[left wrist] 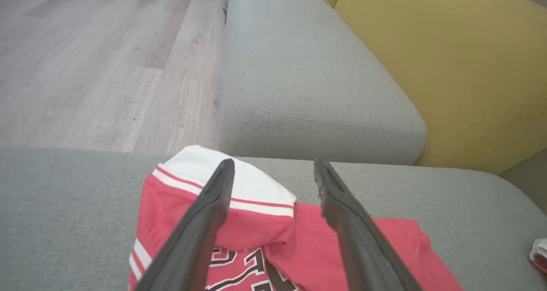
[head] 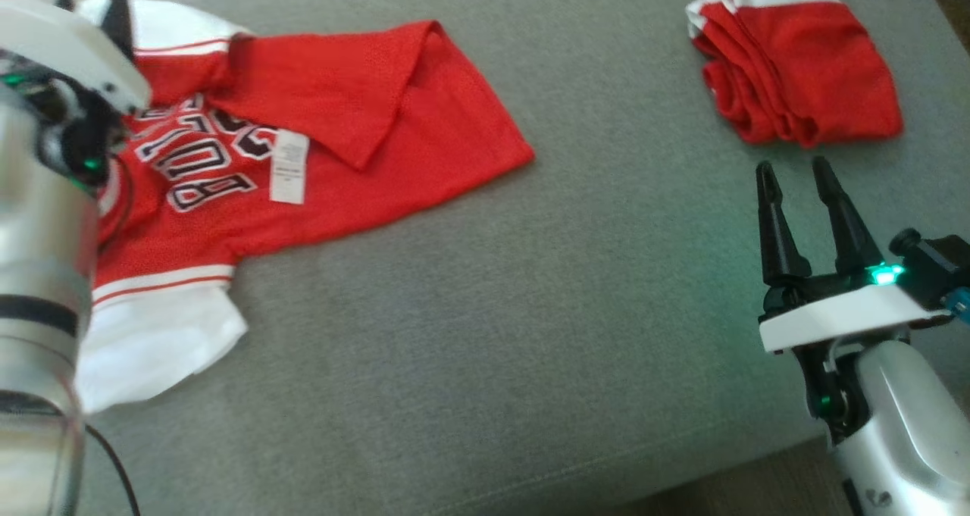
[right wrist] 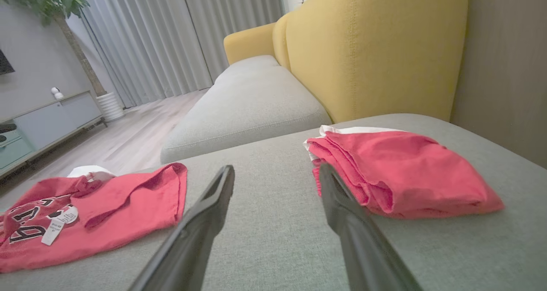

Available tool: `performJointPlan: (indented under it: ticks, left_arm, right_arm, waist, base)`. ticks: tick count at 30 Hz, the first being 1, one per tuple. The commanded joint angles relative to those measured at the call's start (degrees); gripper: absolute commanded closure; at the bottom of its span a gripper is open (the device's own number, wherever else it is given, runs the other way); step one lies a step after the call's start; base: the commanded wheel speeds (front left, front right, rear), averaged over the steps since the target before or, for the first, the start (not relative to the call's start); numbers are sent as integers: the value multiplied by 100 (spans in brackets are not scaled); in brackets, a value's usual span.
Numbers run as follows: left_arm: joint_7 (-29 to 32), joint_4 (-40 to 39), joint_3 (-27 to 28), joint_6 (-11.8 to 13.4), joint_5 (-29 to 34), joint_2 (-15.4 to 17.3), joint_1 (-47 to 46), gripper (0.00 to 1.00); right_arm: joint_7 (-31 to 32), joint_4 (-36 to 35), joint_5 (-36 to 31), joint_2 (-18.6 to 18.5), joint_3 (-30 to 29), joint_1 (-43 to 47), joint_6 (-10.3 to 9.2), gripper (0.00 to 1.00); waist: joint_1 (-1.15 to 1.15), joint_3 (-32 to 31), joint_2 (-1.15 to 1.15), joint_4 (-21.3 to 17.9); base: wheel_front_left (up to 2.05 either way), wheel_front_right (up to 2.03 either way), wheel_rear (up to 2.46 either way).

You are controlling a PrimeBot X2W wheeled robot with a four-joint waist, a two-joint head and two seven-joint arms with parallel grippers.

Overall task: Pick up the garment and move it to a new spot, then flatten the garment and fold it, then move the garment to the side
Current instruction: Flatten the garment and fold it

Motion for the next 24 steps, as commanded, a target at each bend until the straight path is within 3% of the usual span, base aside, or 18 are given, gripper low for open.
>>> performJointPlan:
  ticks: [1,6,10,13,21,24]
  left_arm:
    - [-119,-219,16,-70,104,225,-110,0]
    - [-676,-633,-297,-222,367,88,162,0]
    - [-1238,-1257,-503,-139,610,12,668,0]
    - [-1452,-1894,-562,108,778,28,1265,0]
    - [-1551,-4325,-266,1157,1310,49,3614,0]
    - [-1552,-4851,-149,1383,1419,-42,4187,0]
  right_arm:
    - [-62,-140,-28,-118,62,17,43,0]
    - [-62,-93,-50,-140,69,161,43,0]
    - [-62,-50,-64,-158,58,324,43,0]
    - [-62,-27,-75,-164,58,416,43,0]
    - [-50,-7,-88,-164,23,617,43,0]
    - [-37,-11,-89,-171,17,657,43,0]
  waist:
    - [0,-174,0,182]
    - [0,-477,0,506]
    - [0,-681,0,778]
    - [0,-810,0,933]
    - [0,-1017,0,1178]
    - [0,-1040,0,1223]
  base:
    - [0,0,0]
    - [0,0,0]
    - [0,0,0]
    - [0,0,0]
    - [0,0,0]
    - [0,0,0]
